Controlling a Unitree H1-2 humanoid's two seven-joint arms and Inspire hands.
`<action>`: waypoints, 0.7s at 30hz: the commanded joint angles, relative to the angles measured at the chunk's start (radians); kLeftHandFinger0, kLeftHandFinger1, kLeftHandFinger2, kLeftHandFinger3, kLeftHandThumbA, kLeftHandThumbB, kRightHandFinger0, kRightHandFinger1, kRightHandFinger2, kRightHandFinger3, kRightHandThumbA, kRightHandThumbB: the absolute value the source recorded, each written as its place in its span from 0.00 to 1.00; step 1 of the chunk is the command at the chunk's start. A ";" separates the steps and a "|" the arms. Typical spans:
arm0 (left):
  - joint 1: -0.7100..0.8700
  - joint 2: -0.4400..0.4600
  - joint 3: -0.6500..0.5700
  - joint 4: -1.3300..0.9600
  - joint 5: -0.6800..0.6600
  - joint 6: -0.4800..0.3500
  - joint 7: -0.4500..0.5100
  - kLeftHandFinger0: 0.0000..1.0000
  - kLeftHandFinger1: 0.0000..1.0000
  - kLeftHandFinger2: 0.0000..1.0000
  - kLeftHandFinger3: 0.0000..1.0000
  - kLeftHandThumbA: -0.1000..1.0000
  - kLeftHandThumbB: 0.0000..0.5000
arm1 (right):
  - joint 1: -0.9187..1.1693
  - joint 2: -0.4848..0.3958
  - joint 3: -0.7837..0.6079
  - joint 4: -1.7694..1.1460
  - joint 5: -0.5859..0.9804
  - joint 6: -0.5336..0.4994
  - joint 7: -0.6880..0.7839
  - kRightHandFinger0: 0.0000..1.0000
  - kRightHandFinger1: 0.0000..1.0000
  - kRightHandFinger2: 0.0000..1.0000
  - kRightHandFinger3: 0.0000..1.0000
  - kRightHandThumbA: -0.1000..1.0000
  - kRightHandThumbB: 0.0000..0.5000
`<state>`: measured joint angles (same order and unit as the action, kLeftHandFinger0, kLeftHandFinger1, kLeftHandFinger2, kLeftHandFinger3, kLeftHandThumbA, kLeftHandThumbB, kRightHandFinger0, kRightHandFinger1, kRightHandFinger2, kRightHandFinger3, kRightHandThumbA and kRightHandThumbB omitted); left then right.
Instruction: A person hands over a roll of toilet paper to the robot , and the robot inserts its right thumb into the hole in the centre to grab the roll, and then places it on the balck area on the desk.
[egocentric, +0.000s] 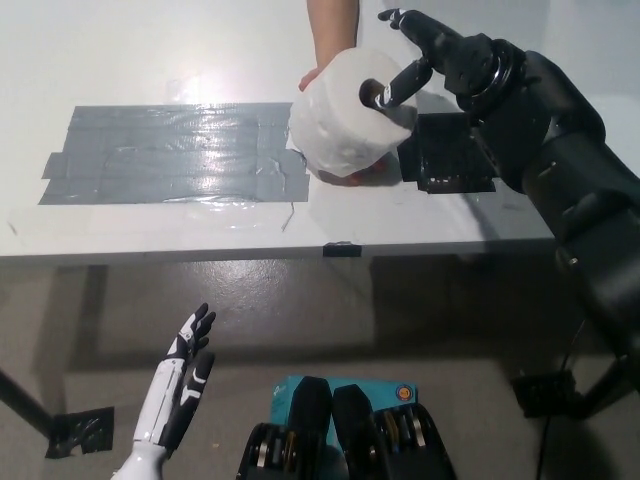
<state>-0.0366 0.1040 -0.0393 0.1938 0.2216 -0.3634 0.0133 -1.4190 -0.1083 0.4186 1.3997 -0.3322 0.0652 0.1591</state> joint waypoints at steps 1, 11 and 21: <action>-0.011 0.009 -0.002 -0.017 0.005 -0.043 0.013 1.00 1.00 1.00 1.00 0.97 0.35 | -0.044 0.002 0.000 -0.004 -0.020 -0.007 -0.026 1.00 1.00 1.00 1.00 1.00 0.70; -0.010 0.009 -0.004 -0.017 0.014 -0.048 0.015 1.00 1.00 1.00 1.00 0.98 0.35 | -0.043 0.012 -0.008 0.002 -0.022 -0.012 -0.024 1.00 1.00 1.00 1.00 1.00 0.74; 0.003 0.008 -0.013 -0.030 0.022 -0.043 0.011 1.00 1.00 1.00 1.00 0.98 0.36 | -0.020 0.029 0.003 0.001 -0.040 -0.046 -0.087 1.00 1.00 1.00 1.00 1.00 0.71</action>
<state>-0.0362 0.1038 -0.0443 0.1933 0.2319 -0.3667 0.0132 -1.4098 -0.0855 0.4178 1.4060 -0.3509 0.0617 0.1357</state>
